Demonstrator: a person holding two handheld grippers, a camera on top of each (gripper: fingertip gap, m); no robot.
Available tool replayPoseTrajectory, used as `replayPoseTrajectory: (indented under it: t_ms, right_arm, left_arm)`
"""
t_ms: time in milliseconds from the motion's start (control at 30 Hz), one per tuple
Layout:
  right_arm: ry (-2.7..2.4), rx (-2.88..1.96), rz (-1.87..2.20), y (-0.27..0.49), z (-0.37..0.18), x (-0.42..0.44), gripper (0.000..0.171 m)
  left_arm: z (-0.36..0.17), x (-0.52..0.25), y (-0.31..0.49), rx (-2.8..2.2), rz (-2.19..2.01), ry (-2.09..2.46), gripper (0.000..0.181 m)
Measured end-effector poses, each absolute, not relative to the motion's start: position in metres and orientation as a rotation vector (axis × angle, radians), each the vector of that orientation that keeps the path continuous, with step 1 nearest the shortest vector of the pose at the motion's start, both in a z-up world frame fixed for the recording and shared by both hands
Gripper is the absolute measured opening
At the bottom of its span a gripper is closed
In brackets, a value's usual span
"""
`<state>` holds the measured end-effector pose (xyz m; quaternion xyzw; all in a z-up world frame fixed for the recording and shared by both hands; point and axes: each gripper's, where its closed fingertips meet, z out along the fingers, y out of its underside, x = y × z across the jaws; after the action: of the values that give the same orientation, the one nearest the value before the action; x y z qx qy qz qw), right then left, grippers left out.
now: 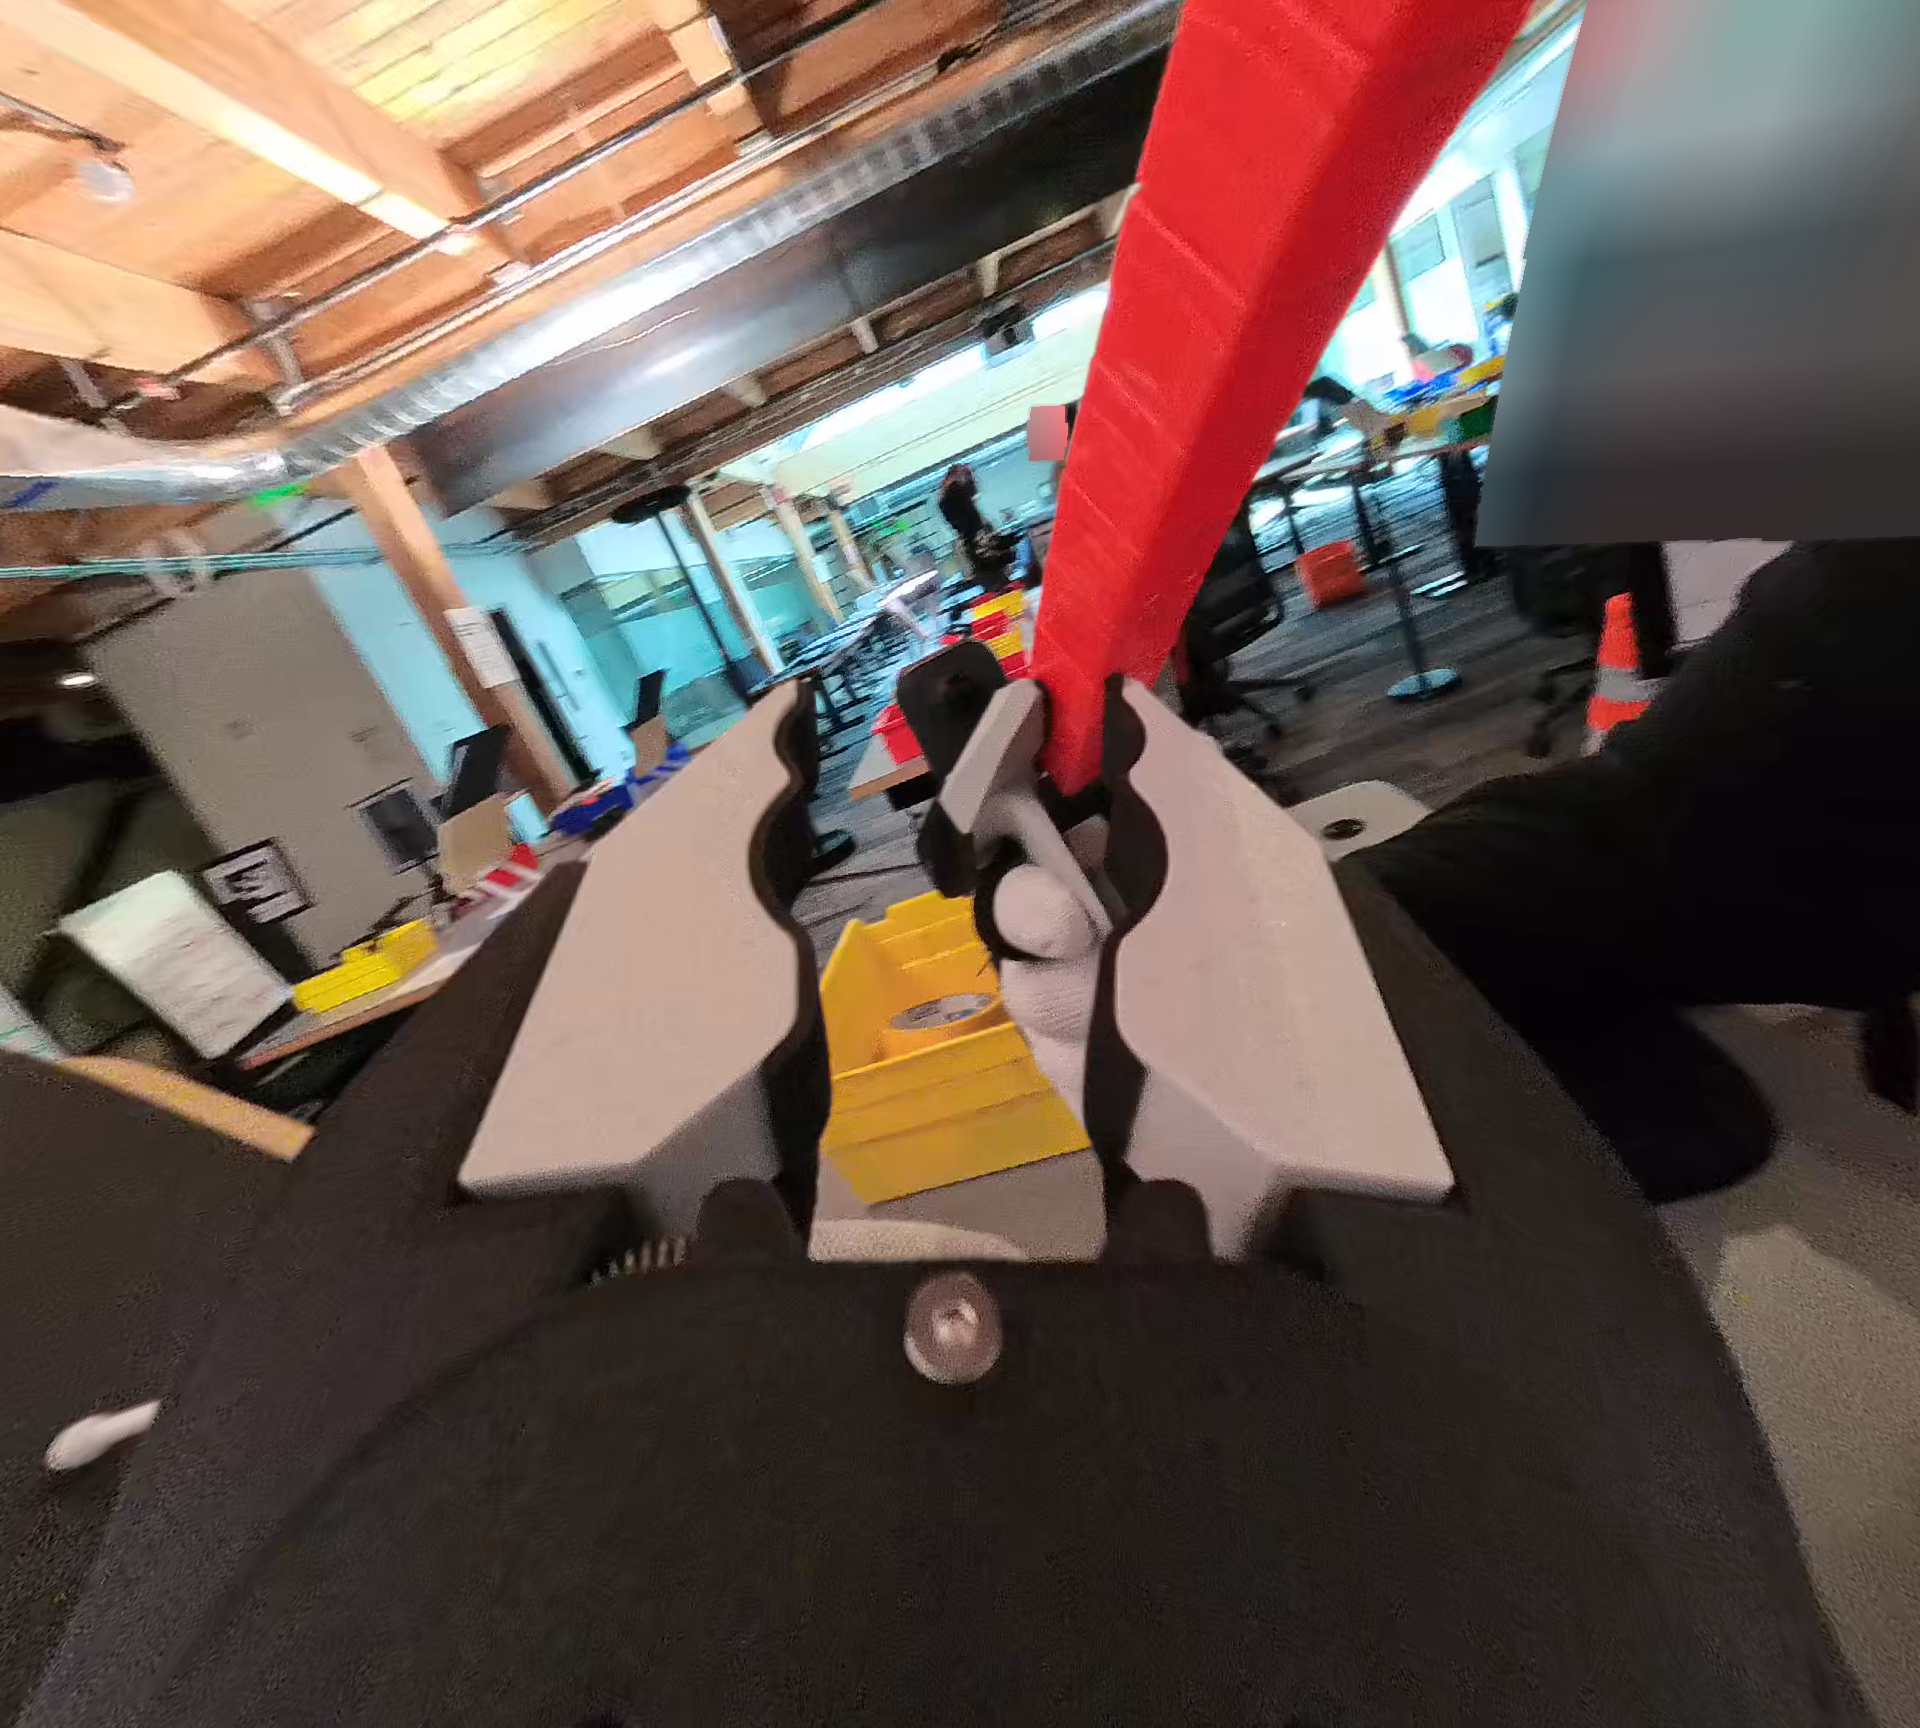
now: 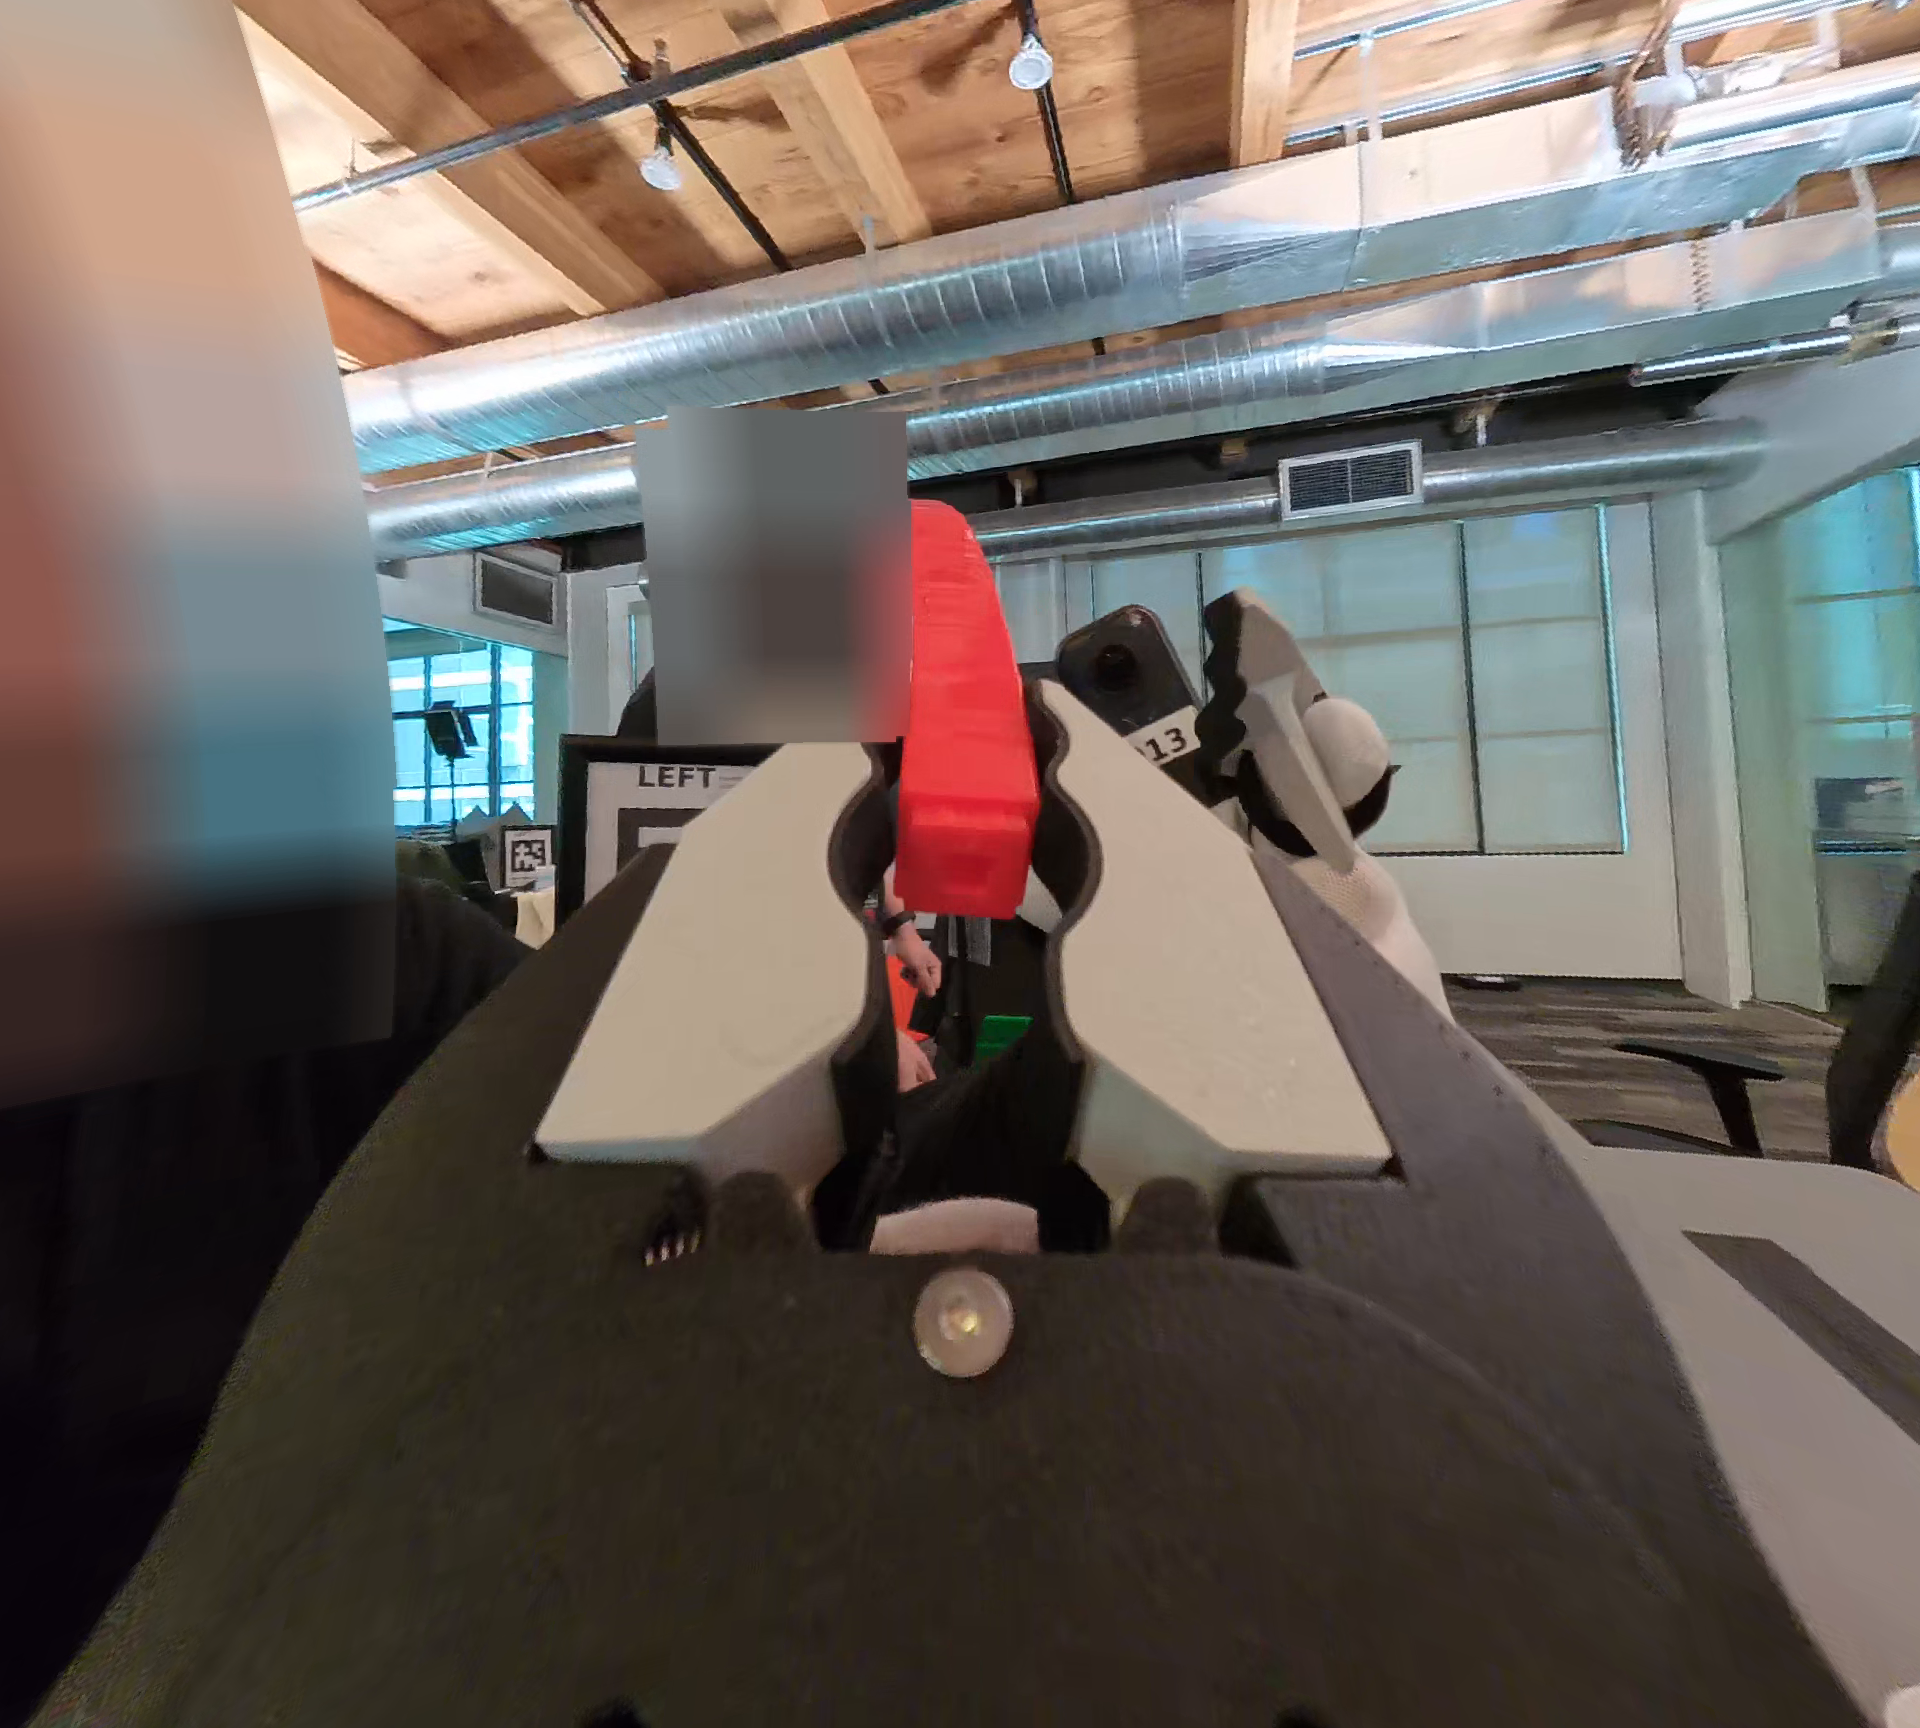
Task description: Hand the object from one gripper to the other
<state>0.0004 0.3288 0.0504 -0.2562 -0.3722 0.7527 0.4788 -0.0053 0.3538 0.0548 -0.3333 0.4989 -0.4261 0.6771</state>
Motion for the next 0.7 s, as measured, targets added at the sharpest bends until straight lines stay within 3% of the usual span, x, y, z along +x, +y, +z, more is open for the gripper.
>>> replayPoseTrajectory:
  t_ms: [233, 367, 533, 567, 633, 700]
  right_arm:
    - [-0.909, -0.648, 1.93, 0.327, 0.04, -0.009, 0.019]
    - [-0.944, -0.639, 1.963, 0.32, 0.037, -0.012, 0.019]
    - [-0.91, -0.671, 1.973, 0.323, 0.036, -0.018, 0.021]
    - [-0.889, -0.691, 1.943, 0.328, 0.035, -0.019, 0.025]
    - [-0.832, -0.764, 1.884, 0.343, 0.033, -0.022, 0.05]
    - [-0.781, -0.847, 1.741, 0.365, 0.029, -0.023, 0.059]
  left_arm:
    - [0.058, -0.004, 0.318, -0.638, -1.084, 1.182, 0.05]
    - [0.057, 0.004, 0.303, -0.611, -1.082, 1.233, 0.031]
    - [0.06, 0.001, 0.306, -0.62, -1.075, 1.222, 0.029]
    - [0.063, 0.001, 0.309, -0.633, -1.063, 1.201, 0.029]
    - [0.068, 0.0, 0.316, -0.659, -1.043, 1.161, 0.029]
    - [0.074, -0.002, 0.33, -0.725, -0.966, 1.102, 0.028]
